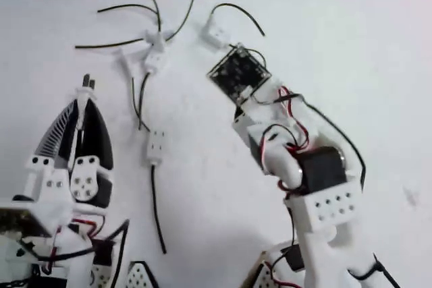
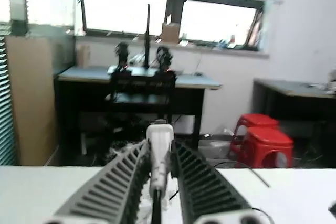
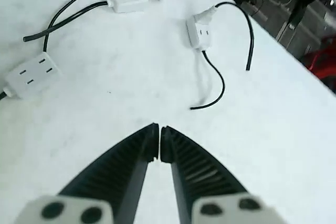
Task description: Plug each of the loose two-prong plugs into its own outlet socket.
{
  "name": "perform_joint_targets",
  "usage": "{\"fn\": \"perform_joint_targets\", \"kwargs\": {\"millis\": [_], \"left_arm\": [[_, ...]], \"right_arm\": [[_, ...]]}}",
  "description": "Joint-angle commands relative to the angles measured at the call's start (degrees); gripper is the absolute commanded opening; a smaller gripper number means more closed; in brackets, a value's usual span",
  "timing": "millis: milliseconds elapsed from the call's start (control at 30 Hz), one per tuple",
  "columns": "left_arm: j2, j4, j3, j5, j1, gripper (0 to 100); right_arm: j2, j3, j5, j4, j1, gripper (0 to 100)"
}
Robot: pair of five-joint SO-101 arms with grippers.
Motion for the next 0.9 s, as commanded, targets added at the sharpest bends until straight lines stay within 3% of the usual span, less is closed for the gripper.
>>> {"fn": "perform_joint_targets", "kwargs": {"millis": [0,133,200,433,867], "left_arm": [[7.1,1.1,-1.0,0.2,-1.9,2],[23.1,3.5,-8.4,0.2,-5.3,2],[31.3,7.5,-14.1,0.3,-6.5,2],[48.9,21.1,-29.1,1.8,-8.0,2],[60.4,19.3,-30.9,7.2,-21.0,2]], "right_arm": [[-0.7,4.4,-8.4,-5.8,-1.1,7.7],[2.3,6.6,-13.5,-8.8,-6.6,24.8],[6.5,5.9,-15.6,-9.5,-9.5,27.9],[28.5,-2.4,-26.2,-12.9,-17.2,28.1],[67.5,-33.4,-44.6,-12.6,-21.1,28.2]]}}
